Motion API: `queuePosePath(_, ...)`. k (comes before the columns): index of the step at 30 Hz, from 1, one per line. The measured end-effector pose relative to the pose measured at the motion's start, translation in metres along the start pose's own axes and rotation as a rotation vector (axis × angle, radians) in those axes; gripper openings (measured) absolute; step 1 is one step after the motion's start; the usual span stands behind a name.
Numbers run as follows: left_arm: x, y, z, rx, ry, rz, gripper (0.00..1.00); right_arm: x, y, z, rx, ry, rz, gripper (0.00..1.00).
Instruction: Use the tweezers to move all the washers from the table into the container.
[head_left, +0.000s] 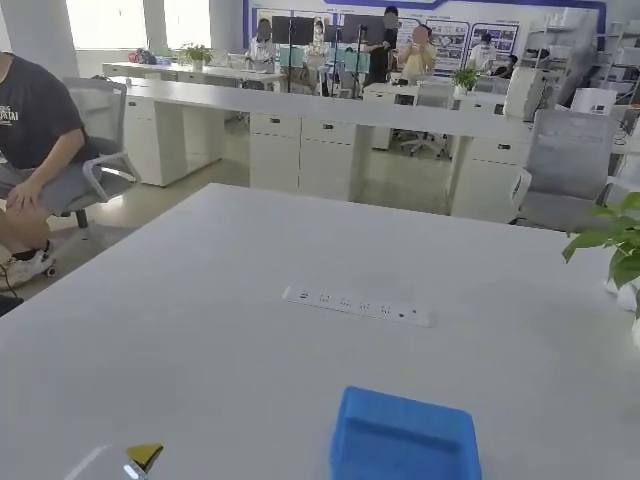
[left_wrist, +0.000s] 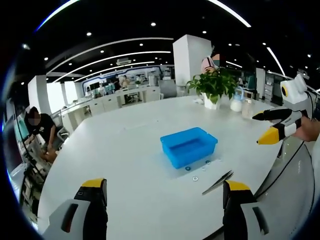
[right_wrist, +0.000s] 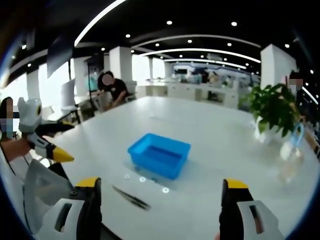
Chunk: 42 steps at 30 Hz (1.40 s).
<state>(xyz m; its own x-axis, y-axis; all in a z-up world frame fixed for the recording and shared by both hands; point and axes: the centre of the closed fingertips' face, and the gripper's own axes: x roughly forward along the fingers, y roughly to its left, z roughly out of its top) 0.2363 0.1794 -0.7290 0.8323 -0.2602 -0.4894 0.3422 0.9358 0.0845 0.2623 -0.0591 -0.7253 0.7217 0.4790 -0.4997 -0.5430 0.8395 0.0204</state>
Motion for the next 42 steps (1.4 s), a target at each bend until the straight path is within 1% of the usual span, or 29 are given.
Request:
queuePosePath(6, 0.001, -0.002, 0.001, 0.004, -0.002, -0.003, 0.99, -0.002, -0.004, -0.001, -0.001, 0.003, -0.015, 0.99)
queuePosePath(9, 0.002, -0.004, -0.001, 0.015, 0.008, -0.01, 0.99, -0.002, -0.005, -0.003, -0.001, 0.012, -0.02, 0.99)
queuePosePath(12, 0.005, -0.009, -0.003, 0.021, 0.022, -0.038, 0.99, -0.003, -0.005, -0.004, 0.008, 0.006, -0.014, 0.99)
queuePosePath(13, 0.006, -0.011, -0.004, 0.028, 0.029, -0.051, 0.97, -0.003, -0.004, -0.003, 0.014, -0.001, -0.007, 0.99)
queuePosePath(14, 0.007, -0.014, -0.006, 0.044, 0.044, -0.075, 0.94, -0.003, -0.005, -0.003, 0.02, -0.004, -0.008, 0.99)
queuePosePath(15, 0.009, -0.016, -0.007, 0.056, 0.054, -0.087, 0.92, -0.002, -0.005, -0.004, 0.02, 0.0, -0.011, 0.99)
queuePosePath(17, 0.012, -0.022, -0.009, 0.092, 0.08, -0.138, 0.87, -0.002, -0.006, -0.006, 0.019, 0.005, -0.012, 0.99)
queuePosePath(18, 0.014, -0.024, -0.01, 0.099, 0.089, -0.151, 0.85, -0.002, -0.006, -0.007, 0.02, 0.007, -0.013, 0.99)
queuePosePath(19, 0.018, -0.026, -0.013, 0.111, 0.111, -0.171, 0.83, -0.001, -0.006, -0.008, 0.022, 0.01, -0.014, 0.98)
queuePosePath(20, 0.02, -0.028, -0.014, 0.119, 0.125, -0.189, 0.82, -0.001, -0.007, -0.009, 0.023, 0.012, -0.015, 0.98)
queuePosePath(22, 0.028, -0.032, -0.017, 0.145, 0.145, -0.23, 0.77, -0.002, -0.008, -0.011, 0.028, 0.016, -0.016, 0.98)
queuePosePath(23, 0.032, -0.034, -0.019, 0.153, 0.156, -0.242, 0.75, -0.002, -0.01, -0.012, 0.032, 0.018, -0.017, 0.98)
queuePosePath(25, 0.039, -0.037, -0.022, 0.174, 0.172, -0.269, 0.7, -0.002, -0.011, -0.014, 0.036, 0.024, -0.021, 0.97)
queuePosePath(28, 0.05, -0.047, -0.026, 0.199, 0.194, -0.333, 0.6, -0.002, -0.012, -0.017, 0.042, 0.032, -0.021, 0.97)
queuePosePath(29, 0.053, -0.049, -0.025, 0.205, 0.193, -0.344, 0.57, -0.002, -0.012, -0.017, 0.042, 0.033, -0.02, 0.97)
queuePosePath(31, 0.058, -0.057, -0.03, 0.244, 0.219, -0.394, 0.54, -0.001, -0.012, -0.018, 0.049, 0.031, -0.014, 0.97)
queuePosePath(32, 0.062, -0.06, -0.034, 0.243, 0.233, -0.412, 0.53, -0.001, -0.011, -0.019, 0.057, 0.03, -0.008, 0.98)
queuePosePath(33, 0.063, -0.062, -0.035, 0.244, 0.24, -0.42, 0.52, 0.0, -0.012, -0.02, 0.062, 0.034, -0.009, 0.98)
queuePosePath(34, 0.065, -0.067, -0.04, 0.254, 0.261, -0.457, 0.51, 0.0, -0.012, -0.02, 0.062, 0.035, -0.009, 0.98)
queuePosePath(36, 0.071, -0.072, -0.046, 0.265, 0.277, -0.484, 0.47, 0.001, -0.012, -0.021, 0.06, 0.04, -0.012, 0.97)
queuePosePath(39, 0.078, -0.076, -0.052, 0.311, 0.287, -0.509, 0.4, 0.001, -0.013, -0.022, 0.065, 0.044, -0.013, 0.97)
queuePosePath(40, 0.081, -0.079, -0.053, 0.312, 0.292, -0.518, 0.39, 0.002, -0.014, -0.023, 0.066, 0.047, -0.014, 0.97)
queuePosePath(42, 0.083, -0.084, -0.057, 0.328, 0.306, -0.552, 0.36, 0.002, -0.016, -0.025, 0.068, 0.055, -0.018, 0.97)
